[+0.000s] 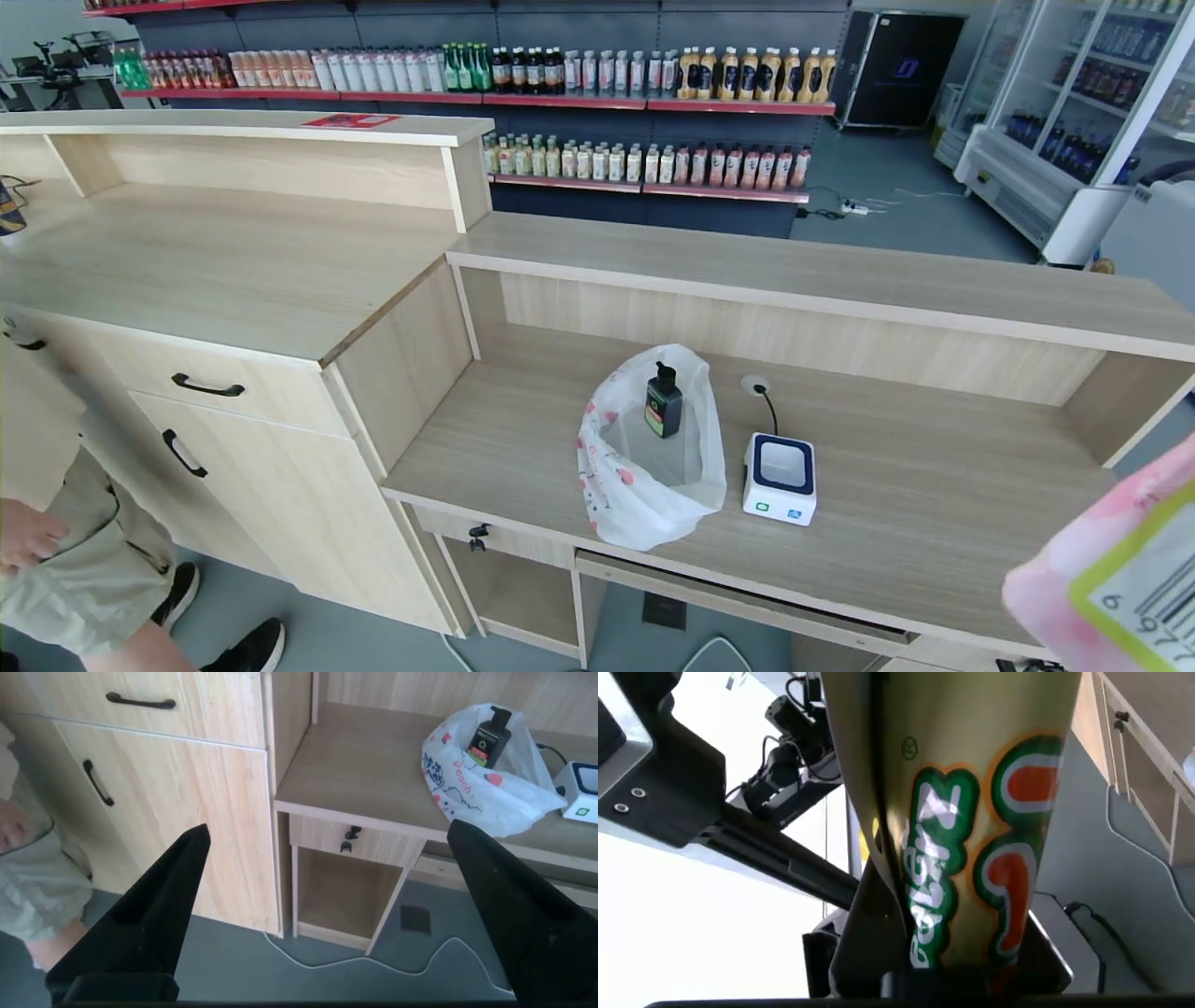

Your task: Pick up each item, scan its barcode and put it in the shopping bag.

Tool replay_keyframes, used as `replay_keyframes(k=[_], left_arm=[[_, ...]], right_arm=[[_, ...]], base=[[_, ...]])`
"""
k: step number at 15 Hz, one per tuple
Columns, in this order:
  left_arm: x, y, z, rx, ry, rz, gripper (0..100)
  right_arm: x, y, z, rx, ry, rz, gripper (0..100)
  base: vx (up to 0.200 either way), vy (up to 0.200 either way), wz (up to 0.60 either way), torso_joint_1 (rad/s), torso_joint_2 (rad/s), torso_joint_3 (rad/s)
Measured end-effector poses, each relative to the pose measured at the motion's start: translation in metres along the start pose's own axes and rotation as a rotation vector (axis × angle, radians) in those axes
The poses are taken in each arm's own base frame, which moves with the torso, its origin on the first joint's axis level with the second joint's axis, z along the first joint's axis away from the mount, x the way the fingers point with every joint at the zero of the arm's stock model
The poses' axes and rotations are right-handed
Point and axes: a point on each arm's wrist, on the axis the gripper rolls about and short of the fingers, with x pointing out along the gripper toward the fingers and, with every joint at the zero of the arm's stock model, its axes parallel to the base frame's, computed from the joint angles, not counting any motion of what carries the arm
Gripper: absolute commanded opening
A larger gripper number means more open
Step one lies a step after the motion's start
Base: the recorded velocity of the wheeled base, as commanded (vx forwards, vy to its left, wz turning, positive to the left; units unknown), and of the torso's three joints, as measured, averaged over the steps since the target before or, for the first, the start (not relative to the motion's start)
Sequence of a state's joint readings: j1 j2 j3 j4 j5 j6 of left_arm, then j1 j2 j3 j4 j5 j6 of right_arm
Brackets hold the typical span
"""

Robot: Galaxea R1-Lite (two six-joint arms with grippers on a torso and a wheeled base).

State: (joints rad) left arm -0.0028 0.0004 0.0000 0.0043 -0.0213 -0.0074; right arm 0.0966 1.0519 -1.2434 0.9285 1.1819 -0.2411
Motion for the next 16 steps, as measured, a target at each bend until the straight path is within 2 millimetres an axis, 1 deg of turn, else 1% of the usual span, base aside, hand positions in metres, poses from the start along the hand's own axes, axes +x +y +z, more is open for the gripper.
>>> replay_keyframes(k=[3, 4, 6, 9, 16], left_arm=[[0.0, 0.0, 0.0, 0.0, 0.0, 0.0, 100], [0.0, 0.0, 0.0, 0.0, 0.0, 0.0, 100], [0.0, 0.0, 0.0, 0.0, 0.0, 0.0, 100], [0.0, 0.0, 0.0, 0.0, 0.0, -0.001, 100], [0.0, 0.0, 0.0, 0.0, 0.0, -0.001, 100]], right_arm=[[0.003, -0.02, 0.021, -0.01, -0.065, -0.029, 0], [0.006, -0.027, 0.022, 0.019, -0.067, -0.029, 0], [0.008, -0.032, 0.022, 0.029, -0.064, -0.026, 0], [0.012, -0.041, 0.031, -0.076, -0.098, -0.013, 0], [0.042, -0.062, 0.029, -0.202, -0.086, 0.105, 0]], base=[[0.0, 0.0, 0.0, 0.0, 0.0, 0.0], [0.0, 0.0, 0.0, 0.0, 0.0, 0.0], [0.0, 0.0, 0.0, 0.0, 0.0, 0.0], [0.0, 0.0, 0.0, 0.0, 0.0, 0.0], [0.0, 0.0, 0.0, 0.0, 0.0, 0.0]])
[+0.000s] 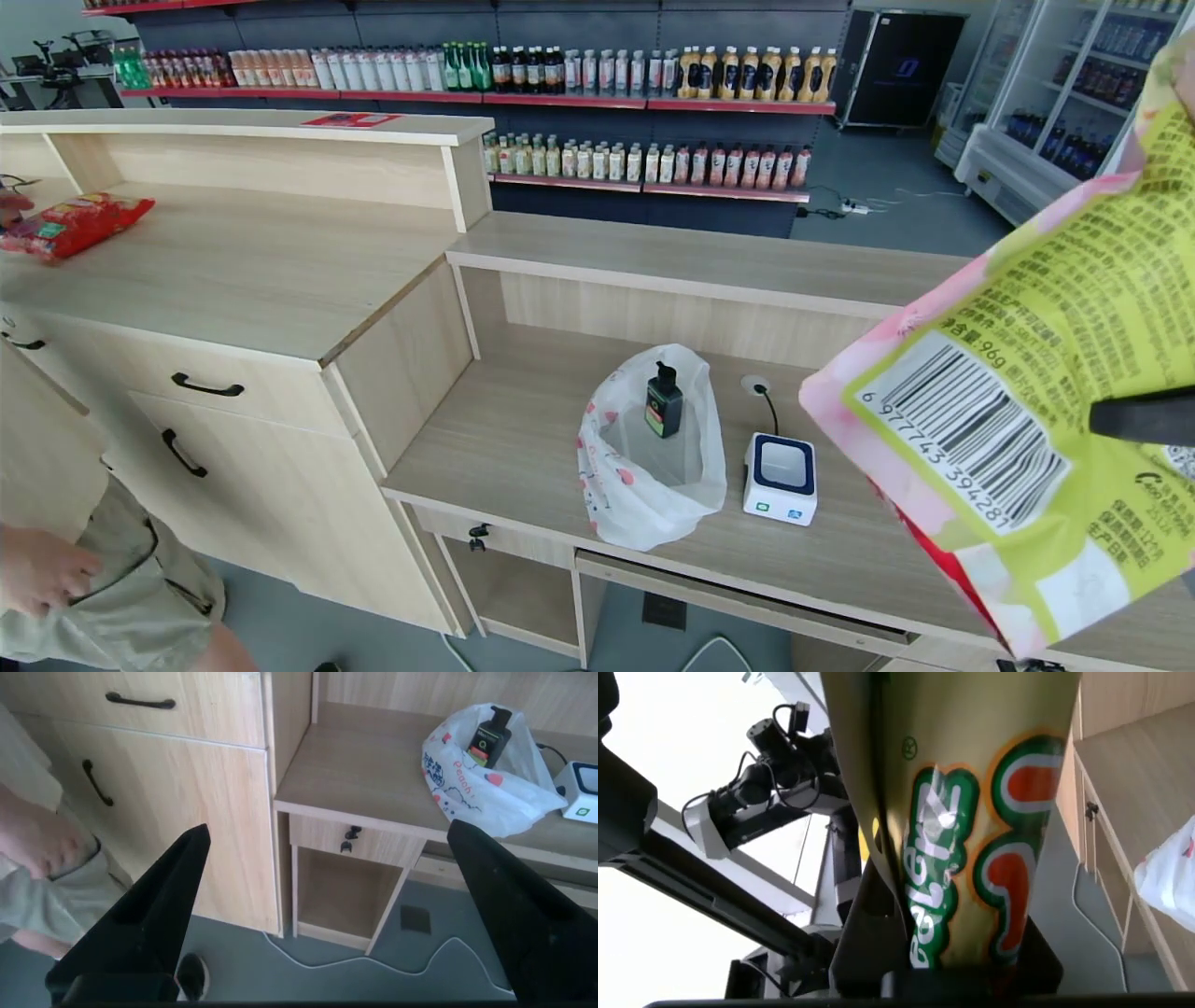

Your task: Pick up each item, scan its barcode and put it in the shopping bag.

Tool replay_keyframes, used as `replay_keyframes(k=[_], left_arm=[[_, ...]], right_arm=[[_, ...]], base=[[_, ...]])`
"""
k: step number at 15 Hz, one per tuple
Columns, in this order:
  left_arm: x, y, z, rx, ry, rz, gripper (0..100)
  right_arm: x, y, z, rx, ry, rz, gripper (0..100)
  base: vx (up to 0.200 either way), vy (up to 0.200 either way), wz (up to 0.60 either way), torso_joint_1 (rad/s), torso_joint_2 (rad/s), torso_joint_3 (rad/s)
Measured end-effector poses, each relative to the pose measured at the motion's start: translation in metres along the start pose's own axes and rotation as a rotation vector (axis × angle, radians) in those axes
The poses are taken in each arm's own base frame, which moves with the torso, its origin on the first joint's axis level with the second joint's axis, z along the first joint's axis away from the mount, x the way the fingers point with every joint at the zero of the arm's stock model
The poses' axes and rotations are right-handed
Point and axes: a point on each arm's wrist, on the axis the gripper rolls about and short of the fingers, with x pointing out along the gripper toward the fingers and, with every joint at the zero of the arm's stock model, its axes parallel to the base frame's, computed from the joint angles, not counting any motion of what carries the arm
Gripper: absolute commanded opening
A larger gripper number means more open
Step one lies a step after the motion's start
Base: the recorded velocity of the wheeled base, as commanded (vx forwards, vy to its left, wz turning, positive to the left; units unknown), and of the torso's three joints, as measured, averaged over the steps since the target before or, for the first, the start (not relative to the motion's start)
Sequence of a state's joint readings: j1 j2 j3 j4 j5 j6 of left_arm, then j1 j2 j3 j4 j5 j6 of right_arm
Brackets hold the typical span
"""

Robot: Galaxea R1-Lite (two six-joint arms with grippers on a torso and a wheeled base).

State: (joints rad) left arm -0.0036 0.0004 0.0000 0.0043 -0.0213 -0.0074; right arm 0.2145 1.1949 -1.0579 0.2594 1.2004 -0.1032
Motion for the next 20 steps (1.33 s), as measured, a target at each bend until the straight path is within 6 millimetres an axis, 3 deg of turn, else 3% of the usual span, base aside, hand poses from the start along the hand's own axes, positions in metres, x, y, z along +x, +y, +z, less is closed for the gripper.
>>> replay_keyframes(k=[14, 20], left_arm=[[0.0, 0.0, 0.0, 0.0, 0.0, 0.0, 100], [0.0, 0.0, 0.0, 0.0, 0.0, 0.0, 100]], right_arm=[[0.042, -0.016, 0.007, -0.211, -0.039, 0.188, 0], [0.056, -0.024, 0.005, -0.197, -0.021, 0.218, 0]], base=[[0.0, 0.0, 0.0, 0.0, 0.0, 0.0], [0.0, 0.0, 0.0, 0.0, 0.0, 0.0]])
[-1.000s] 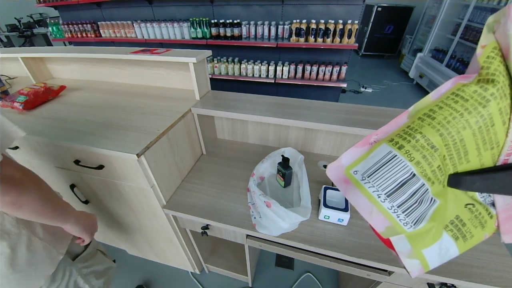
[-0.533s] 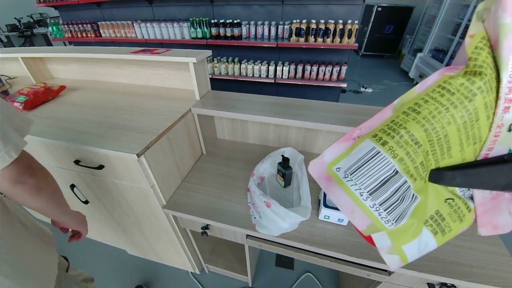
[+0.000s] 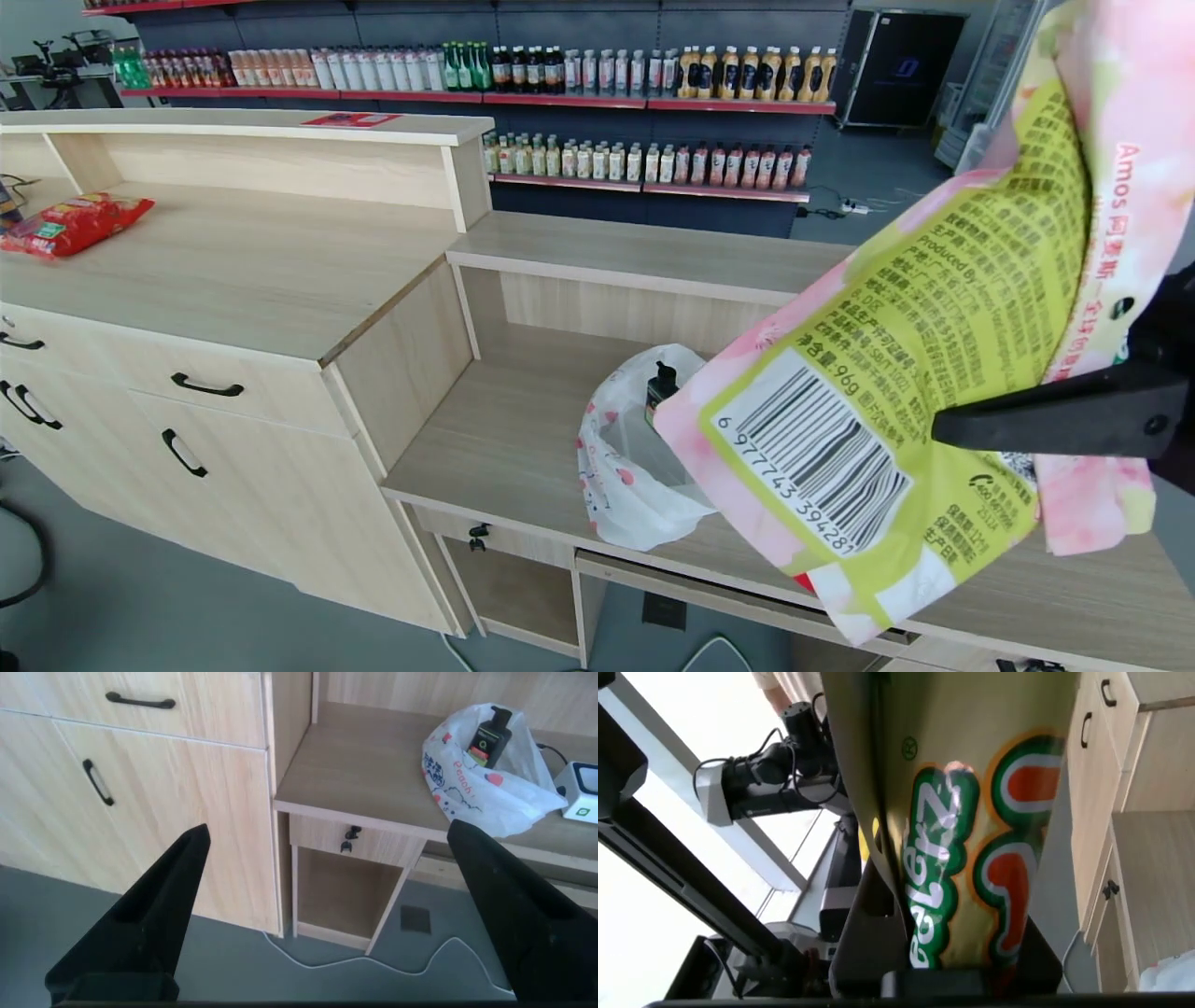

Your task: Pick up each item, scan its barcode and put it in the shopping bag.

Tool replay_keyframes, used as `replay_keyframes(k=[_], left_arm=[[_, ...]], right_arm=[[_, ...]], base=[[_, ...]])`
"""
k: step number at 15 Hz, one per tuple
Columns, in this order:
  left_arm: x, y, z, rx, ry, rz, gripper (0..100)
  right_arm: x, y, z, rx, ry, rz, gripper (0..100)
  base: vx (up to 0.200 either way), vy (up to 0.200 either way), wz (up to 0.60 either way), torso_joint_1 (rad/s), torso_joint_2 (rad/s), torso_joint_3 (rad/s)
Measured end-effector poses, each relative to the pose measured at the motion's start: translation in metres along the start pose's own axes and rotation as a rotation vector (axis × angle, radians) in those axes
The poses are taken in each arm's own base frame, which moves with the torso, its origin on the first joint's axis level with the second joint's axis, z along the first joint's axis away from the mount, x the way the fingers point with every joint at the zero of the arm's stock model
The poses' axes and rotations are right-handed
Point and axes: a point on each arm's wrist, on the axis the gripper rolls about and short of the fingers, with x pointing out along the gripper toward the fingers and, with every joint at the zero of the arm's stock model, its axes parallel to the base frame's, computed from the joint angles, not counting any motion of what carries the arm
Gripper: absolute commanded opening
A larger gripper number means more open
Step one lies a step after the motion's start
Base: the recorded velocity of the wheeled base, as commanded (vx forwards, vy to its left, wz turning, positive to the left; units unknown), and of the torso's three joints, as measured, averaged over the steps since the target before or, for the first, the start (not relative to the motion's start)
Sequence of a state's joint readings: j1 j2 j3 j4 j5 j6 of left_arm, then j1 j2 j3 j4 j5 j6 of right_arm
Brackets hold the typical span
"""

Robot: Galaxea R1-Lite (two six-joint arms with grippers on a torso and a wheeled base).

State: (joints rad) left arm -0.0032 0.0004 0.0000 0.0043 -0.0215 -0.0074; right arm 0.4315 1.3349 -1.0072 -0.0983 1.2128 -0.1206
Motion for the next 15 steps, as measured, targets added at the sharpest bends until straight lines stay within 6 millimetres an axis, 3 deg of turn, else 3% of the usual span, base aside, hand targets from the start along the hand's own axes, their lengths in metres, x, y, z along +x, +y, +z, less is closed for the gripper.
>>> replay_keyframes(k=[10, 13, 15], left_arm=[[0.0, 0.0, 0.0, 0.0, 0.0, 0.0, 100], [0.0, 0.0, 0.0, -0.001, 0.0, 0.001, 100], [0.0, 0.0, 0.0, 0.0, 0.0, 0.0, 100]], right_arm=[[-0.001, -0.006, -0.006, 0.032, 0.009, -0.011, 0], [-0.024, -0.013, -0.017, 0.08, 0.007, -0.134, 0], [-0.057, -0.017, -0.033, 0.145, 0.007, -0.349, 0]], base=[[0.0, 0.0, 0.0, 0.0, 0.0, 0.0], [0.0, 0.0, 0.0, 0.0, 0.0, 0.0], [0.0, 0.0, 0.0, 0.0, 0.0, 0.0]])
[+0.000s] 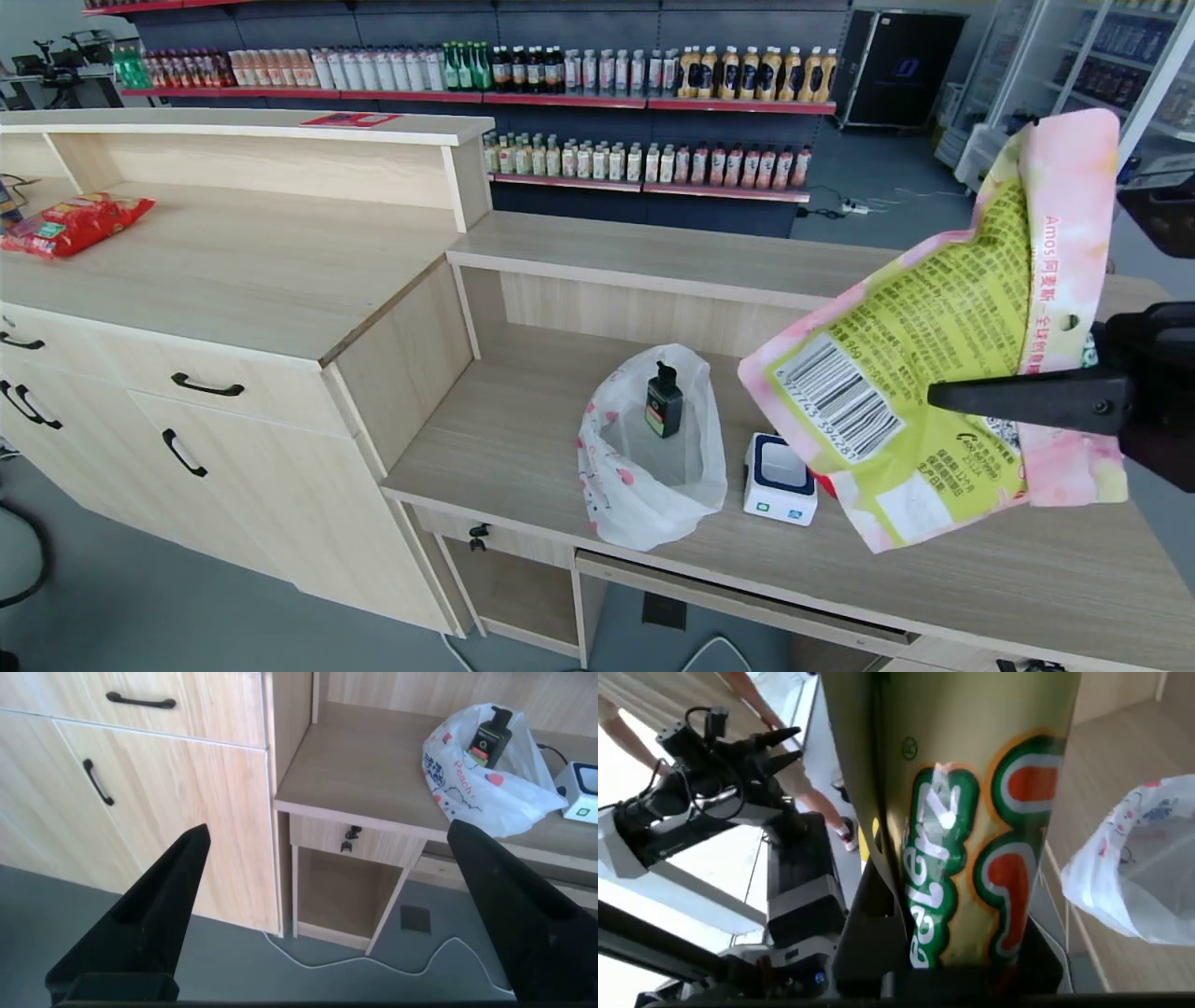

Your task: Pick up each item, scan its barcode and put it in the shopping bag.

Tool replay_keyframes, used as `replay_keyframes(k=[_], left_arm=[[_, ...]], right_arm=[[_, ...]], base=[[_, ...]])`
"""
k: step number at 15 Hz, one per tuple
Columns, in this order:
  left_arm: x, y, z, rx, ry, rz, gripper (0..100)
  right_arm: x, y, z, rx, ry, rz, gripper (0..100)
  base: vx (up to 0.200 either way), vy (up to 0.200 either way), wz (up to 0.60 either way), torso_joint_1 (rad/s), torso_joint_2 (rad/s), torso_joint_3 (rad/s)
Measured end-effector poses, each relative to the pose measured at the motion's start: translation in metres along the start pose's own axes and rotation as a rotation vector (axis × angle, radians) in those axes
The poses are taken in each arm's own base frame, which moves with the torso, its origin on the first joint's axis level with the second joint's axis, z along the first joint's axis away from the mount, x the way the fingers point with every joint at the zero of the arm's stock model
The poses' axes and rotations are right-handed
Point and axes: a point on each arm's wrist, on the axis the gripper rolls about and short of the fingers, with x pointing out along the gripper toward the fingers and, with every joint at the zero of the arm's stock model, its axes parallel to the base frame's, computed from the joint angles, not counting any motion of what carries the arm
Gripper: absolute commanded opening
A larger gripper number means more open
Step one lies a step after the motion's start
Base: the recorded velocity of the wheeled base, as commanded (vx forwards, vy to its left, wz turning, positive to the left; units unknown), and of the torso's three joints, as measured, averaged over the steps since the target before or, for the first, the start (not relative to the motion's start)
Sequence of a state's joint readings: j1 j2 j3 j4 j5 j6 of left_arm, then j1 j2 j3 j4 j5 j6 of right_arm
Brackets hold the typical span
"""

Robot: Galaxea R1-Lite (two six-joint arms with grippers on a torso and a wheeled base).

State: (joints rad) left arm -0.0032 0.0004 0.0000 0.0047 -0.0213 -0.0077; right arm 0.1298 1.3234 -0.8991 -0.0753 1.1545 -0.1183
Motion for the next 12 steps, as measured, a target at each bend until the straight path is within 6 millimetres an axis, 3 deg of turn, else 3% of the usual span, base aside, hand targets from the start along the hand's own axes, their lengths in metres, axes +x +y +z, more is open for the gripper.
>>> replay_keyframes(k=[4, 5, 12], left_arm=[[0.0, 0.0, 0.0, 0.0, 0.0, 0.0, 100], [0.0, 0.0, 0.0, 0.0, 0.0, 0.0, 100], [0.0, 0.0, 0.0, 0.0, 0.0, 0.0, 100]], right_arm=[[-0.073, -0.025, -0.043, 0.128, 0.118, -0.943, 0], [-0.084, -0.025, -0.052, 0.116, 0.162, -1.055, 0], [-0.1, -0.011, -0.062, -0.328, 0.445, -1.103, 0]], base=[[0.0, 0.0, 0.0, 0.0, 0.0, 0.0], [0.0, 0.0, 0.0, 0.0, 0.0, 0.0], [0.0, 0.0, 0.0, 0.0, 0.0, 0.0]])
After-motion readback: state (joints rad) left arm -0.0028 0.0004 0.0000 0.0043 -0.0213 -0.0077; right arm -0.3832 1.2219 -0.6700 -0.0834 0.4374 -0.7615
